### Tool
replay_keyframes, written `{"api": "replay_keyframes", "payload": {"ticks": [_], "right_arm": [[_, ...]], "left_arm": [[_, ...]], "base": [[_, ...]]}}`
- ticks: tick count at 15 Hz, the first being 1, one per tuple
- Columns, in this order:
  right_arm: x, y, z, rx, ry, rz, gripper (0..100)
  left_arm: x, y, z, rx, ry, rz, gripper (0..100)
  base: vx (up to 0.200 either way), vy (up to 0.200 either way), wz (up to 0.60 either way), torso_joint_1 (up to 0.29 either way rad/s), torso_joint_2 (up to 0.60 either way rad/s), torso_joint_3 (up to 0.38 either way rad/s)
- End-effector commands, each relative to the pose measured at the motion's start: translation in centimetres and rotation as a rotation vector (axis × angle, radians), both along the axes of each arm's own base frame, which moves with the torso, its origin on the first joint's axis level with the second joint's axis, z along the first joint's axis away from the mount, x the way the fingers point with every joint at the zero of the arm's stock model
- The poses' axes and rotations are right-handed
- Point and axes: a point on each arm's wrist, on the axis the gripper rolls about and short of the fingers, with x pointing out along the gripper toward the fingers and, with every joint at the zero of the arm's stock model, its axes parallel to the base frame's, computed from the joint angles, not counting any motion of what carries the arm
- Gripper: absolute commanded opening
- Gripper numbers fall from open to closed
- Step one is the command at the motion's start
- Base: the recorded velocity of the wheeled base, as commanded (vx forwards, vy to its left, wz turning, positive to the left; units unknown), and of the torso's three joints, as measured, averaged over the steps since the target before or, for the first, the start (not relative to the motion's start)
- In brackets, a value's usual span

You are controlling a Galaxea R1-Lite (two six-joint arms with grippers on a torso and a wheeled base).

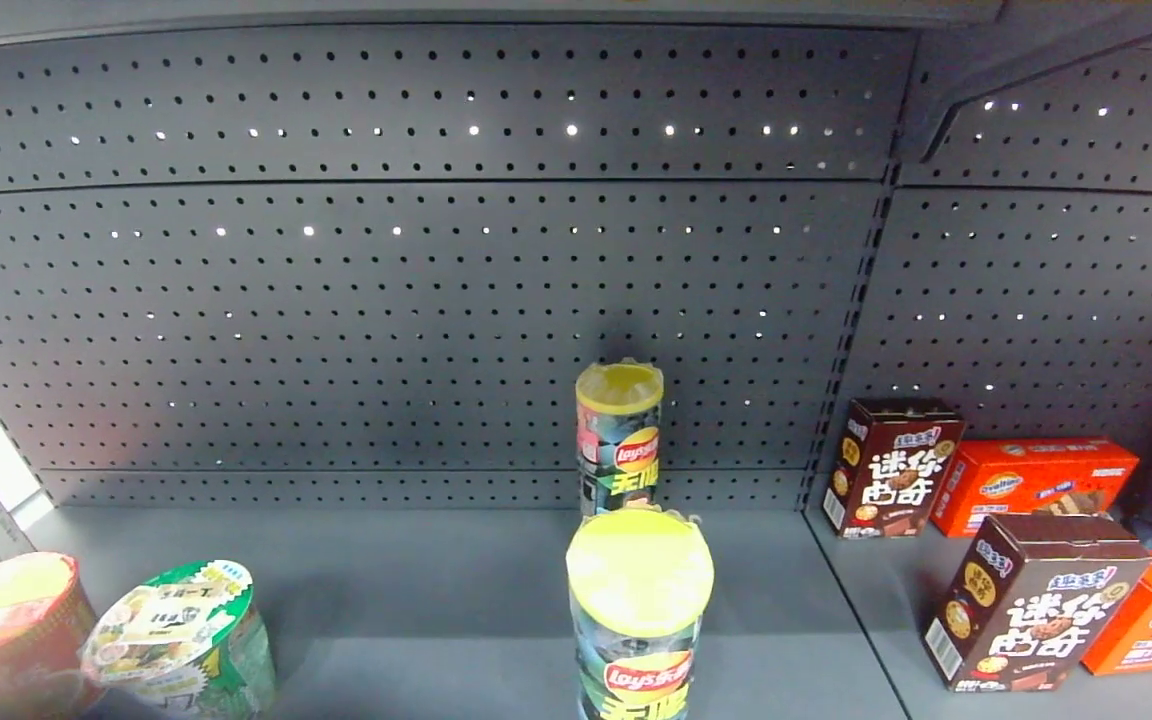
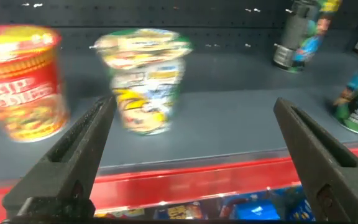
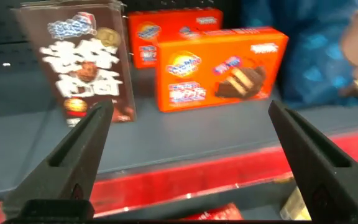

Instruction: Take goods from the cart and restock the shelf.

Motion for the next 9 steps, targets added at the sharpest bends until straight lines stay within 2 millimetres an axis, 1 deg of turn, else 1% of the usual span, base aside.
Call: {"api": "replay_keyframes", "payload": {"ticks": [1, 3, 7, 9], "right_arm": [[0.02, 0.0, -0.02, 0.0, 0.003, 0.001, 100], [0.02, 0.0, -0.02, 0.0, 0.003, 0.001, 100], [0.02, 0.0, -0.02, 0.0, 0.003, 0.001, 100], [0.02, 0.0, -0.02, 0.0, 0.003, 0.001, 100]], "left_arm": [[0.02, 0.0, 0.0, -0.001, 0.001, 0.004, 100], [0.01, 0.0, 0.05, -0.002, 0.0, 0.002, 100], [0.01, -0.01, 0.0, -0.001, 0.001, -0.001, 100], [0.01, -0.01, 0.0, -0.017, 0.004, 0.0, 100]], "base": [[-0.2, 0.0, 0.0, 0.002, 0.0, -0.002], [-0.2, 0.0, 0.0, 0.01, 0.01, 0.005], [0.0, 0.0, 0.0, 0.0, 0.0, 0.0], [0.0, 0.2, 0.0, 0.012, 0.01, 0.002]]}}
